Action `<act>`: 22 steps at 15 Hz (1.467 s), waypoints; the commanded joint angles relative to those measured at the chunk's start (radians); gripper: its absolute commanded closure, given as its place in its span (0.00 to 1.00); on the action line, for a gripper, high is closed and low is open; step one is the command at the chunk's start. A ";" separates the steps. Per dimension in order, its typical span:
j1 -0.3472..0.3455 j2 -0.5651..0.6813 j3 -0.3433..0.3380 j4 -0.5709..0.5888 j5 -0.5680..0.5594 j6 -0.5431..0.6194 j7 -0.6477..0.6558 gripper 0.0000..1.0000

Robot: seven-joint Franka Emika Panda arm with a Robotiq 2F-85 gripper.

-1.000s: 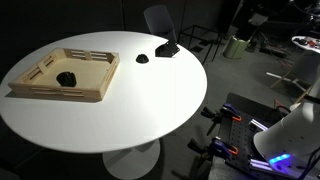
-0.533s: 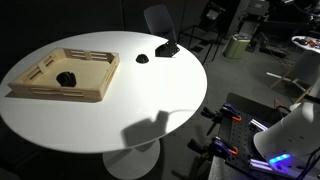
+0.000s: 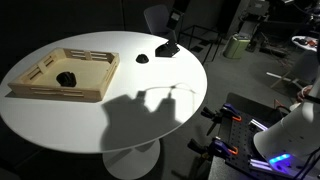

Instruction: Remove the black object from the box and put it on the table

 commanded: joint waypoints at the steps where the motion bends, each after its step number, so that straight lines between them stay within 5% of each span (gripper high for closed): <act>1: 0.003 0.146 -0.031 0.141 -0.001 -0.011 -0.102 0.00; 15: -0.013 0.206 -0.021 0.174 0.020 -0.018 -0.104 0.00; 22: -0.011 0.384 -0.006 0.336 0.042 -0.013 -0.176 0.00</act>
